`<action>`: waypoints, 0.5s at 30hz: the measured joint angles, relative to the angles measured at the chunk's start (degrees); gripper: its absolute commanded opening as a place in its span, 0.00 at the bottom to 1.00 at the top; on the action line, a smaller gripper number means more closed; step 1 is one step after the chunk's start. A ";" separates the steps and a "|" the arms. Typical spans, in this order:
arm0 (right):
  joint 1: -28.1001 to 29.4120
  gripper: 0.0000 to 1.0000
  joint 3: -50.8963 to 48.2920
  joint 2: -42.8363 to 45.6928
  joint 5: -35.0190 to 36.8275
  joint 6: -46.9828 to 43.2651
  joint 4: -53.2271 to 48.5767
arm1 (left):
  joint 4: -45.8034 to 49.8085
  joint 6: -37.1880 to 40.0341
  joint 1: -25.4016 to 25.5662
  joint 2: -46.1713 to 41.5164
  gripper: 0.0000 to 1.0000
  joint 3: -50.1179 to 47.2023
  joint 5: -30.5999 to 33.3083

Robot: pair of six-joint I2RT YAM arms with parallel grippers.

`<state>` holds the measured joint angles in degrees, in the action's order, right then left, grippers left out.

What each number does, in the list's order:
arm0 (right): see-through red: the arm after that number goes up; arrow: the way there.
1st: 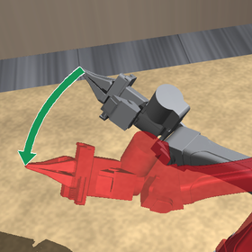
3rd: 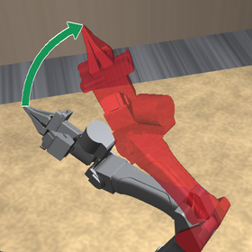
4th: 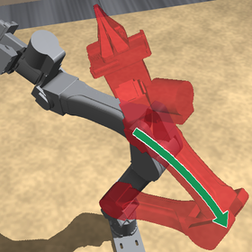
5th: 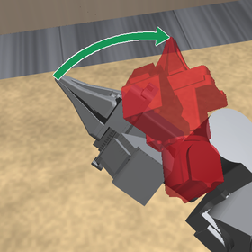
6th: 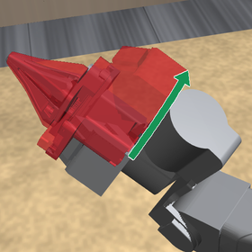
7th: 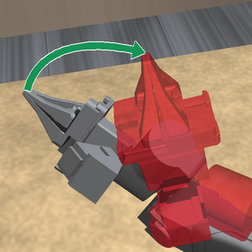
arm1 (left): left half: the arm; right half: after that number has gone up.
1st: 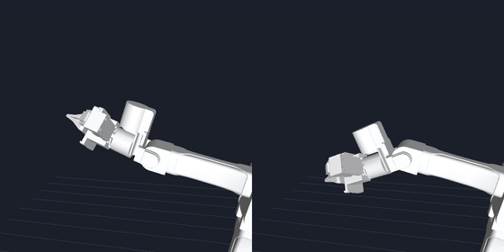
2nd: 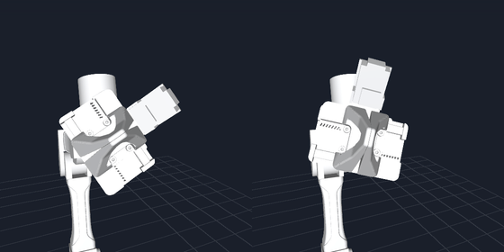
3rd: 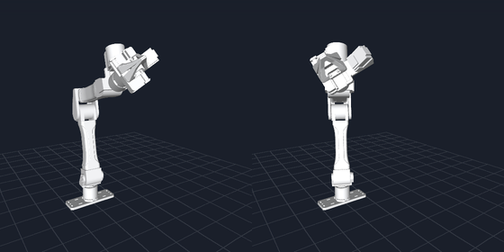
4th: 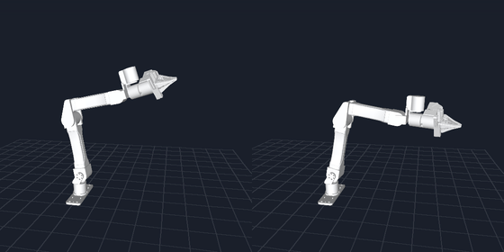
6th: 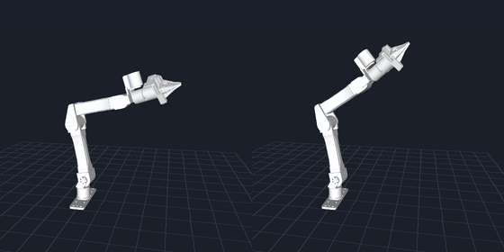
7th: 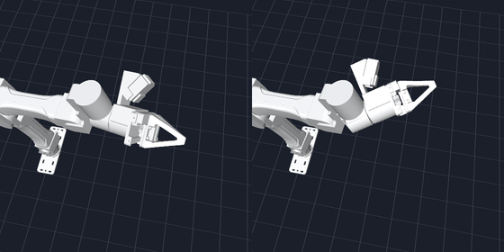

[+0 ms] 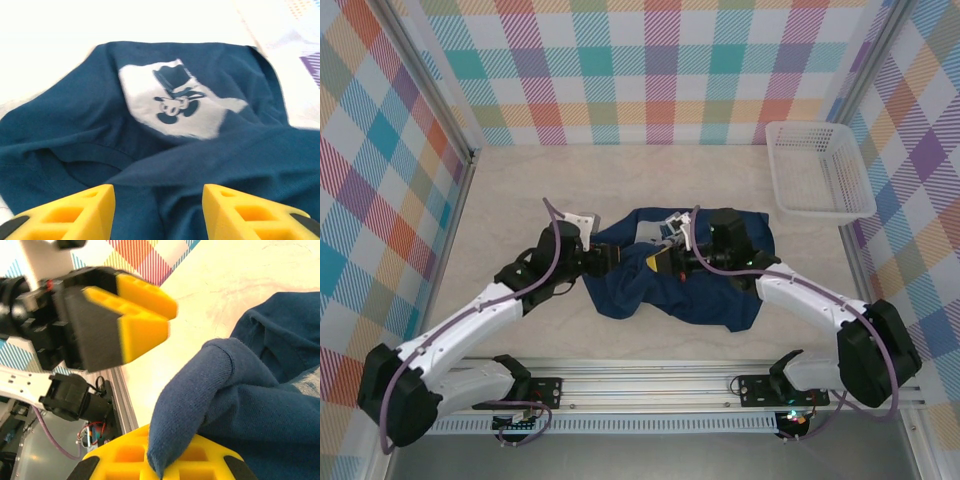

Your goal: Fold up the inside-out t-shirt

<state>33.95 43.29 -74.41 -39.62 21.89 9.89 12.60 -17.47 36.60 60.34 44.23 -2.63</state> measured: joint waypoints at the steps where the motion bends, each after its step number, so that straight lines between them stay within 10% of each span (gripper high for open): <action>1: -0.22 0.00 0.00 -0.13 -0.22 0.44 0.46 | -0.04 0.26 0.68 -0.76 0.44 -0.39 -0.31; 12: -0.61 0.00 -0.35 -0.17 -1.27 1.29 1.68 | -1.60 2.32 2.93 11.91 0.41 -1.09 -4.04; 15: -0.61 0.00 -0.50 -0.17 -1.40 1.29 1.68 | -3.28 2.78 2.93 15.69 0.27 0.26 -5.25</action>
<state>33.34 42.78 -74.59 -41.01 23.18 11.57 9.32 -14.70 39.53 76.03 44.49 -7.88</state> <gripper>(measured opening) 0.049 0.365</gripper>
